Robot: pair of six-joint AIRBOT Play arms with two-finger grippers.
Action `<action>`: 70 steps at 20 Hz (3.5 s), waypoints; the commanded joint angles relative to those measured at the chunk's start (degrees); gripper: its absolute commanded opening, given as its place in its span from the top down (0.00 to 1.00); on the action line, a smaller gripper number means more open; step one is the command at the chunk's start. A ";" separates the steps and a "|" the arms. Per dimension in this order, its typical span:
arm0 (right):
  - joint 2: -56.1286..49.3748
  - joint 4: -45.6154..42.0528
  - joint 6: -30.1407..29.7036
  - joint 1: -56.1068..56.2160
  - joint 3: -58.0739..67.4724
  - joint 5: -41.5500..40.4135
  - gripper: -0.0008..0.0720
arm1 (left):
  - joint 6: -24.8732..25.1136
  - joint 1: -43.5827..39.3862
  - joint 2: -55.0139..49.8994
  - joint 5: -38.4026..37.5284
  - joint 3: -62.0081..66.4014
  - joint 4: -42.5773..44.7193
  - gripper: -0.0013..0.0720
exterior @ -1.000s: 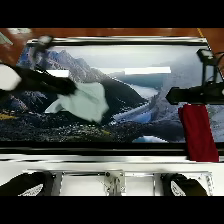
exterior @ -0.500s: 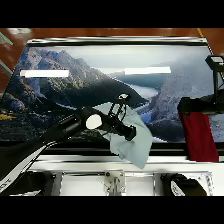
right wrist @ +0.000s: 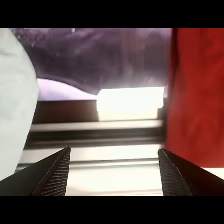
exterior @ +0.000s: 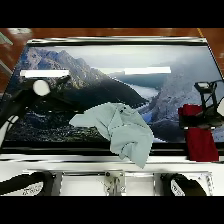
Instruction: Fold the shirts.
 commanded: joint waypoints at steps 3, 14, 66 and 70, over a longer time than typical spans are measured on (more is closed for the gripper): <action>0.07 18.73 -6.45 -9.92 -8.20 -0.81 0.07 | 7.21 19.96 0.52 0.81 -15.52 -10.49 0.01; 0.04 22.97 -5.88 -11.50 -9.40 -2.05 0.07 | 16.20 15.69 -10.84 16.24 -19.41 -26.56 0.01; 5.84 44.72 -14.62 -10.97 44.89 -30.14 0.91 | 29.68 17.62 24.94 20.98 42.25 -28.98 0.93; 5.84 33.05 -9.64 -10.97 46.01 -23.34 0.91 | 28.09 17.64 25.46 19.30 42.23 -22.01 0.93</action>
